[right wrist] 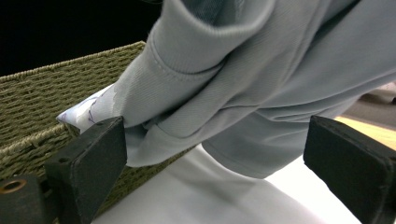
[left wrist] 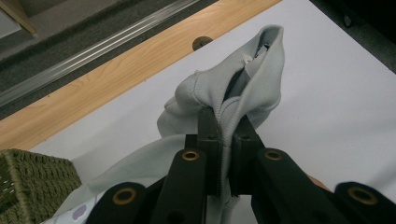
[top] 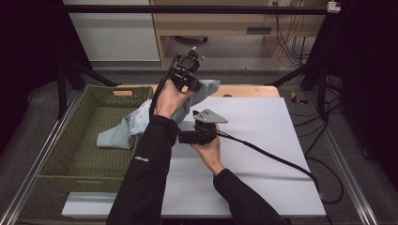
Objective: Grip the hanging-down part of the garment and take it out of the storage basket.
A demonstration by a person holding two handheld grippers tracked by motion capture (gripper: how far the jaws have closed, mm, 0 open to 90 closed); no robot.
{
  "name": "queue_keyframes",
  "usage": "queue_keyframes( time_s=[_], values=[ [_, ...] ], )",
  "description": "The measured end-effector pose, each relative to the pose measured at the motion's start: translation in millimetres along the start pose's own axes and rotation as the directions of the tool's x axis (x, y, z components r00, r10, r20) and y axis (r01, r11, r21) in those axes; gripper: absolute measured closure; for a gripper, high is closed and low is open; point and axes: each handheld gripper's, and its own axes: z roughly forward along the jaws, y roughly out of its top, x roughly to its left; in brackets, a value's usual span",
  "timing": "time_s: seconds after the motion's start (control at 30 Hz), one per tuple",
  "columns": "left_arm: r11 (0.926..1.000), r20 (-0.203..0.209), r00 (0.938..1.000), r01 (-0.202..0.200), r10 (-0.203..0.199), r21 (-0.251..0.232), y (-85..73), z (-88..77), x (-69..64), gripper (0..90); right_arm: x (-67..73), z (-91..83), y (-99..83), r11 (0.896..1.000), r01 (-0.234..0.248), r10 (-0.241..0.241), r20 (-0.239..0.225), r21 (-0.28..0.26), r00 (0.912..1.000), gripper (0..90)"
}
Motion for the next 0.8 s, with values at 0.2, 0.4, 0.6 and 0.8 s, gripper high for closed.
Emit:
queue_keyframes(
  time_s=[0.2,0.4,0.6,0.8],
  values=[
    [1.0000,-0.004,1.0000,0.004,-0.004,-0.002,-2.1,-2.1,2.8,84.4,4.3,14.9,-0.1,1.000,0.006,-0.005,-0.010,0.014,0.9999,16.2],
    [1.0000,-0.005,1.0000,0.001,-0.001,-0.003,-4.1,-3.9,3.0,84.3,5.6,22.7,-1.2,1.000,-0.023,0.024,-0.051,0.018,0.9984,32.4],
    [1.0000,-0.005,1.0000,0.003,-0.003,-0.004,-6.5,-5.2,5.3,84.3,7.8,25.1,0.3,0.999,-0.024,0.027,-0.113,0.024,0.9933,69.6],
    [1.0000,-0.008,1.0000,0.002,-0.002,-0.004,-6.4,-5.2,4.9,84.4,7.3,21.0,2.6,0.999,0.001,0.004,-0.117,0.037,0.9931,86.7]
  ],
)
